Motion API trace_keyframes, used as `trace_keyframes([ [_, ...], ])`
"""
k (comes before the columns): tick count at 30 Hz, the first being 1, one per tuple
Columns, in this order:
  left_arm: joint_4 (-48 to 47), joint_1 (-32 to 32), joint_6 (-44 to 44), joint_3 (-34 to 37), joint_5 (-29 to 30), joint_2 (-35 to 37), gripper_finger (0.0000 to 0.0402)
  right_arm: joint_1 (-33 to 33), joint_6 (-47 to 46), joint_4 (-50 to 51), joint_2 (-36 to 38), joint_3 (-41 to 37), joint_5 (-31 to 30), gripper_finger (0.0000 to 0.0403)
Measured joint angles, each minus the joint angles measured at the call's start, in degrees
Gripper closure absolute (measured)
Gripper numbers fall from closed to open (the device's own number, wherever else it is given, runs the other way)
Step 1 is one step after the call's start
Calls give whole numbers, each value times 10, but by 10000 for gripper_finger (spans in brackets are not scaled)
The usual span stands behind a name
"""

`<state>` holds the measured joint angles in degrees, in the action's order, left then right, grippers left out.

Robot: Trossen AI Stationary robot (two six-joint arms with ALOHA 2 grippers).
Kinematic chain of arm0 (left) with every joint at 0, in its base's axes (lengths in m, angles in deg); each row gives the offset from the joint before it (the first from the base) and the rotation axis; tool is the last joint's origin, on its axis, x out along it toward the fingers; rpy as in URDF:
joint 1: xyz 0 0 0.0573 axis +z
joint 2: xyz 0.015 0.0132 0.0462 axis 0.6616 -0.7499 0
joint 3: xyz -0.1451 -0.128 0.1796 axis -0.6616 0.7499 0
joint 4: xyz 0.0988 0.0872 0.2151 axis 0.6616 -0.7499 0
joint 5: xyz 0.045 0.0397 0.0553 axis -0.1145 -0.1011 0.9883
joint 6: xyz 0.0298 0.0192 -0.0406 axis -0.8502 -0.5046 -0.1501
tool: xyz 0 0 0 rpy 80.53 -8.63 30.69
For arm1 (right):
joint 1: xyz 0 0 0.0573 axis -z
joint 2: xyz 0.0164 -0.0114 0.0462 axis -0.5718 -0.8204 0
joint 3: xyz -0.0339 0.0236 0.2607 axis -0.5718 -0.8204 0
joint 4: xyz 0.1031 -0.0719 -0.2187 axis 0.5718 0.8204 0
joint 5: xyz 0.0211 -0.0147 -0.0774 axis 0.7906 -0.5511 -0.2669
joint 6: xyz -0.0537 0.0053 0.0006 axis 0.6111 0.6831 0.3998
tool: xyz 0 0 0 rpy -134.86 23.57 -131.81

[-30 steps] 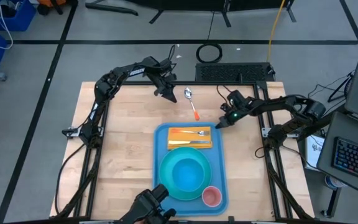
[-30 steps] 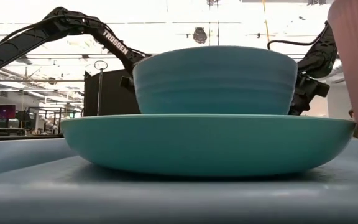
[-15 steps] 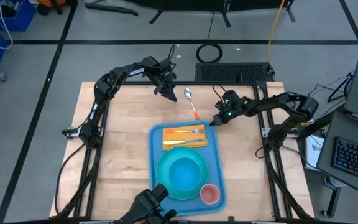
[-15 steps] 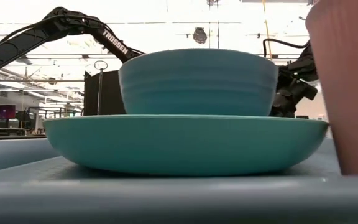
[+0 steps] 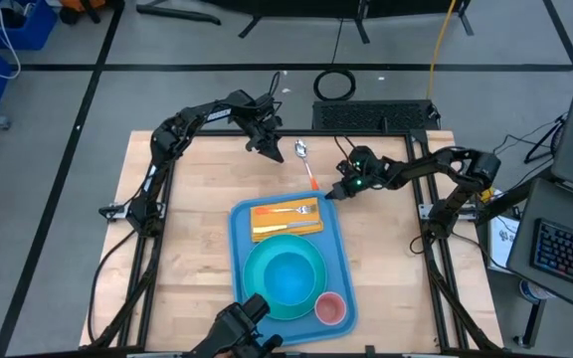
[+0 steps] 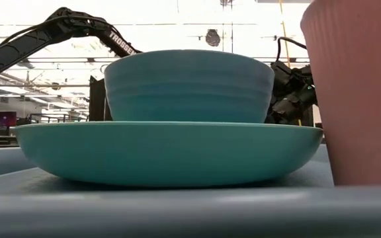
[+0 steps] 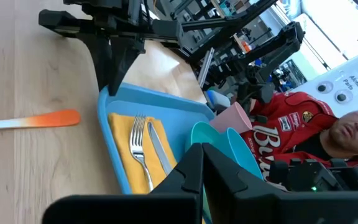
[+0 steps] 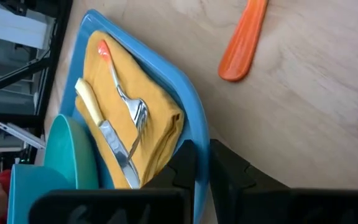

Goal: Set up tray
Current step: Adjust the blue serving tray

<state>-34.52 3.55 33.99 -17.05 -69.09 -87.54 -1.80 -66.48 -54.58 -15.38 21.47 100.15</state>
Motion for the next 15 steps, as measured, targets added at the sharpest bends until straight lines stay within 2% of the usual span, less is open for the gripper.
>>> trace_keyframes([
  [6, 0, 0, 0, 0, -16, 0, 380, 0, 2, -1, 2, 0, -3, 362],
  [11, 0, 0, 3, 0, -17, 0, 395, 7, 15, -3, 2, -1, 4, 327],
  [15, 0, -1, 4, 0, -17, 0, 393, 16, 17, -4, 2, -1, 35, 308],
])
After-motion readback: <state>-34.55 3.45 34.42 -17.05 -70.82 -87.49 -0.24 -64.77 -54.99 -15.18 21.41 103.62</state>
